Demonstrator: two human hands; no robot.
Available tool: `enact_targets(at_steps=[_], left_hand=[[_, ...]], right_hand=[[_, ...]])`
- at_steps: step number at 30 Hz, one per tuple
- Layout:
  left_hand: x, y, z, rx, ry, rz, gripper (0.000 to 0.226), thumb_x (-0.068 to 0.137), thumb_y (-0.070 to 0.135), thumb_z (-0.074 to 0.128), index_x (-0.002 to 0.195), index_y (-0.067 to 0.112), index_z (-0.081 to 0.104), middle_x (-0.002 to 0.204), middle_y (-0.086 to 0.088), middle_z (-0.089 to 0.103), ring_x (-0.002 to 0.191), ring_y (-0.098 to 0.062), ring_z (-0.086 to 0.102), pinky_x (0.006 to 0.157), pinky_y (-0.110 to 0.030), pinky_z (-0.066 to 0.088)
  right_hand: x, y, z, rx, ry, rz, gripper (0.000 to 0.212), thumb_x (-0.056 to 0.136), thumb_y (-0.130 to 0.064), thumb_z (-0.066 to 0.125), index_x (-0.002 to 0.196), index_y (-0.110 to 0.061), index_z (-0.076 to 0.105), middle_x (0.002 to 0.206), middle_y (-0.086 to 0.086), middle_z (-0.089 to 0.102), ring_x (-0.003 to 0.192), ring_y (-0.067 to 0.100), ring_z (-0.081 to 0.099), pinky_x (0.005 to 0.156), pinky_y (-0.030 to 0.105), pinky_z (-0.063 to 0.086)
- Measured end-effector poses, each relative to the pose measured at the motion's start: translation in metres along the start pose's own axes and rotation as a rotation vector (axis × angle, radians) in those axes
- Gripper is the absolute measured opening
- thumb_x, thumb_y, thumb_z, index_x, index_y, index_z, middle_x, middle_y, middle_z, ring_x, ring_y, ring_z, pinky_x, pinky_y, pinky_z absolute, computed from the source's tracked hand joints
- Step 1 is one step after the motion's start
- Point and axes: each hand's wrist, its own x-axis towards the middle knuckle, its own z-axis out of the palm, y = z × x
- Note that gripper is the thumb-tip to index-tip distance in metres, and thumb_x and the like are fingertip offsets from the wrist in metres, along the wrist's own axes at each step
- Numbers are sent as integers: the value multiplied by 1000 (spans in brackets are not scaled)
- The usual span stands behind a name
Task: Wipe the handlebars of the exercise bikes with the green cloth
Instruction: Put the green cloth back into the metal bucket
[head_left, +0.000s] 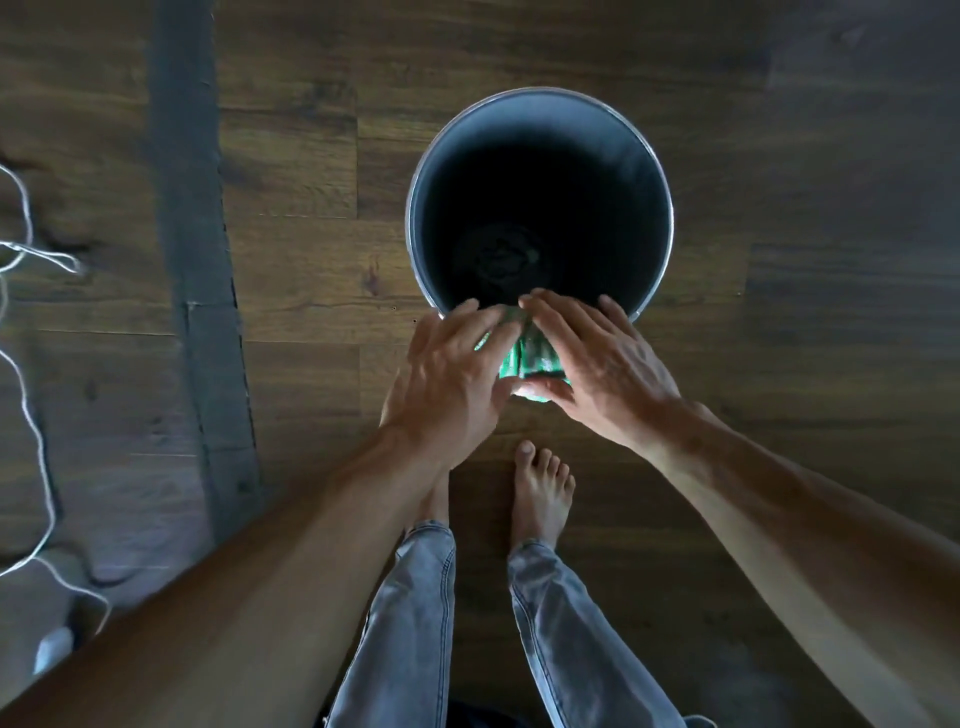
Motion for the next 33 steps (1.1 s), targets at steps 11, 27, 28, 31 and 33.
enact_targets(at_steps=[11,27,28,31,33], left_hand=[[14,-24,2,178,96,91,38,75,25,82,109,14,71,94,-3,69,95,-25,63,107,-46,39],[19,-22,12,95,45,150,58,68,27,86,121,12,67,116,-2,71,107,-24,66,106,-45,41],[20,-23,10,101,41,143,57,68,26,85,120,13,67,115,-2,71,106,-24,66,107,-44,40],[20,-22,10,85,29,110,59,66,25,87,120,12,67,113,-2,72,106,-23,66,107,-43,39],[18,-19,10,69,20,99,64,64,26,89,122,10,65,116,-4,71,108,-23,65,106,-42,40]], right_hand=[[-19,39,-5,-49,113,-8,81,69,-39,85,134,-5,50,122,12,69,110,26,68,115,53,33],[-12,26,9,6,102,-21,50,76,-32,80,119,-10,65,117,9,71,122,26,62,114,47,33],[-12,26,8,2,97,-7,48,76,-31,80,116,-10,66,116,9,71,122,27,62,114,48,32],[-12,24,8,5,78,39,48,76,-32,80,116,-9,67,118,8,71,124,26,60,115,51,32],[-12,22,8,22,54,64,58,74,-35,83,123,-10,63,125,7,68,128,26,57,117,51,30]])
